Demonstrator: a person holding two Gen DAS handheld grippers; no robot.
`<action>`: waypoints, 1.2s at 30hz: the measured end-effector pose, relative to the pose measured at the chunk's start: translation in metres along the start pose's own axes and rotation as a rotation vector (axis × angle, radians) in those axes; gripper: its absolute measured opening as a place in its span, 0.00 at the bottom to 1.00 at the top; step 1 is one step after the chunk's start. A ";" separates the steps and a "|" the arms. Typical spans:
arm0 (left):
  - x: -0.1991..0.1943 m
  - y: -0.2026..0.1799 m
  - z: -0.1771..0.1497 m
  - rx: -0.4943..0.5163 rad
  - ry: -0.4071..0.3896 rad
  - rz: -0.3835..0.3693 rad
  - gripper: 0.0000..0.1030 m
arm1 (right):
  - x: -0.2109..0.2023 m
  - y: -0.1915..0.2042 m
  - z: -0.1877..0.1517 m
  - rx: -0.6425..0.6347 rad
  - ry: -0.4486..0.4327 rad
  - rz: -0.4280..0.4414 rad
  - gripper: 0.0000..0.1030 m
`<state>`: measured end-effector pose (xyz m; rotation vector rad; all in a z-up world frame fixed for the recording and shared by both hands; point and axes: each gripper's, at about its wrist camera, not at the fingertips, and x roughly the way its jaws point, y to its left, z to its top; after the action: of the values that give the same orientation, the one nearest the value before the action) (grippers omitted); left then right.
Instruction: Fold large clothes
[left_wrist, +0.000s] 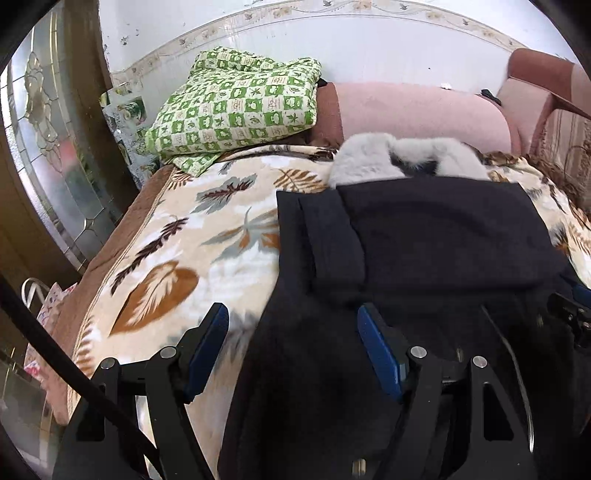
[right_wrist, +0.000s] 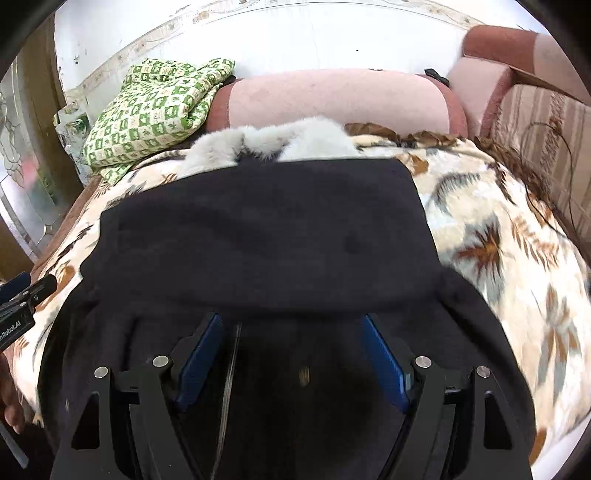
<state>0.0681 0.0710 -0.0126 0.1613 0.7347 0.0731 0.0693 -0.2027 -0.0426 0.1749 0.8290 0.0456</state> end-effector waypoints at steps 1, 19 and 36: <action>-0.005 0.000 -0.006 0.002 0.007 -0.002 0.70 | -0.006 0.000 -0.008 -0.011 0.000 -0.017 0.78; -0.075 -0.017 -0.051 -0.030 0.006 -0.051 0.71 | -0.052 0.008 -0.080 -0.091 0.014 -0.112 0.78; -0.067 -0.009 -0.063 -0.057 0.045 -0.044 0.73 | -0.059 0.004 -0.085 -0.091 0.013 -0.132 0.78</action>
<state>-0.0237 0.0617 -0.0159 0.0897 0.7796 0.0557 -0.0333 -0.1934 -0.0552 0.0336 0.8485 -0.0396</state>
